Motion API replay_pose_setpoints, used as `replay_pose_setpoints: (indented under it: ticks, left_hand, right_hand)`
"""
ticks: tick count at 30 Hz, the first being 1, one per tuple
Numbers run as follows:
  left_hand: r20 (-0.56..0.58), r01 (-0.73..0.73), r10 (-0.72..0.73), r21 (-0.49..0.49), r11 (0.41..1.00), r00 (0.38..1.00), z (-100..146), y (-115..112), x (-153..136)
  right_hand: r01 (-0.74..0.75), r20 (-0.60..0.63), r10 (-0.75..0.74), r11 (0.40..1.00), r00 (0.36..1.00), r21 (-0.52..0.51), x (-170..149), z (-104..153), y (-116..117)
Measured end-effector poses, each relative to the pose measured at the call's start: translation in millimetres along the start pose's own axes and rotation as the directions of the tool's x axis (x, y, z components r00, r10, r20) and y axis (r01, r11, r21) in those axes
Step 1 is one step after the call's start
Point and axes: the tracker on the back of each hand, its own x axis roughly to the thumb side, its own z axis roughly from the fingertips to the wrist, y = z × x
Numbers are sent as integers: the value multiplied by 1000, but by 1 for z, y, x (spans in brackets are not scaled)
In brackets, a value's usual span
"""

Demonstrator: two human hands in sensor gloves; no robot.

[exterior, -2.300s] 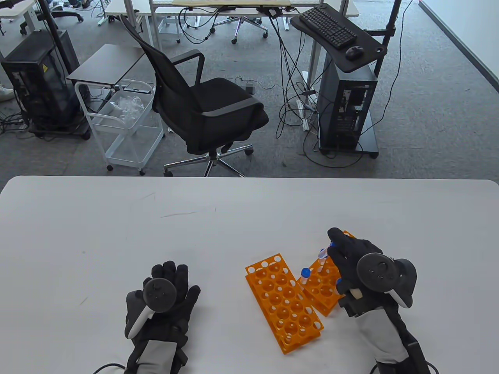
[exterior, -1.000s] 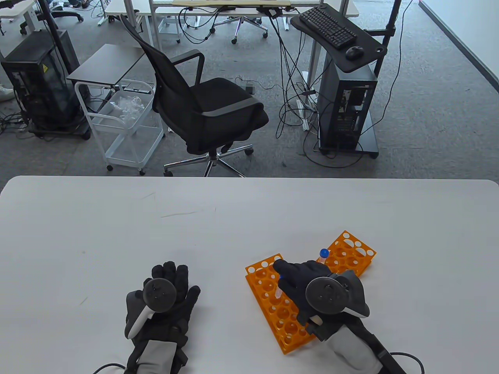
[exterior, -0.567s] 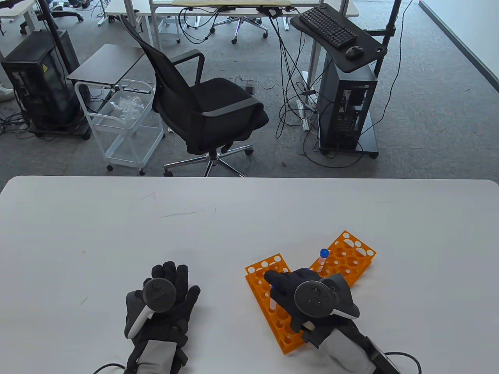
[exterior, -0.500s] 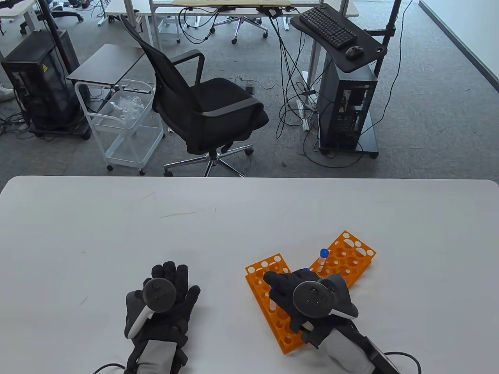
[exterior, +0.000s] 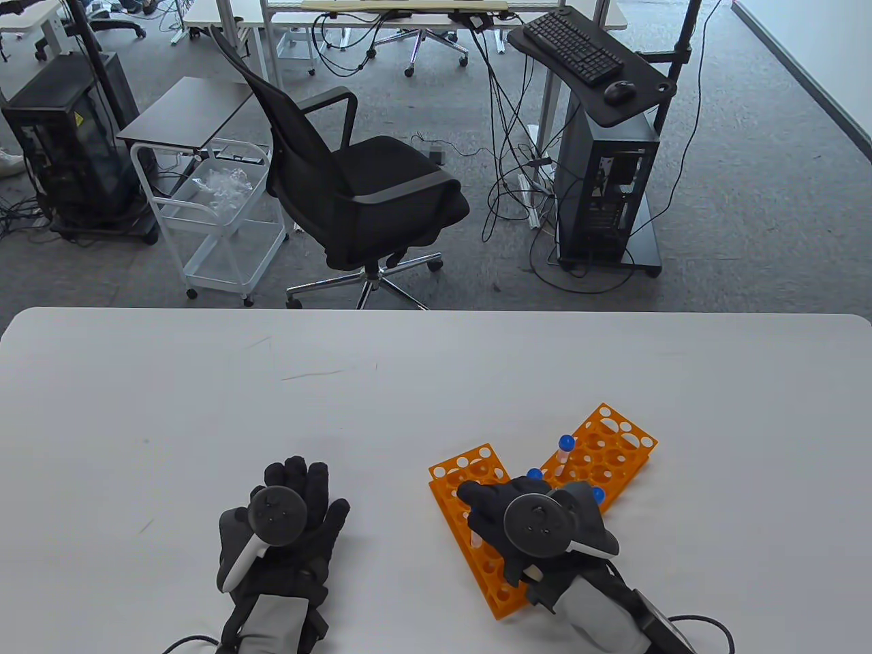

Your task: Transfer 4 test tubes between racks (Right hand only)

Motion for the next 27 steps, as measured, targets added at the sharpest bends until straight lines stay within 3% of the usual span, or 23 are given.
replay_pose_setpoints:
  ticks: [27]
  left_hand:
    - [2, -1, 1, -6, 1000, 1000, 0, 0, 0]
  right_hand:
    - [-13, -3, 13, 997, 1000, 74, 2, -1, 8]
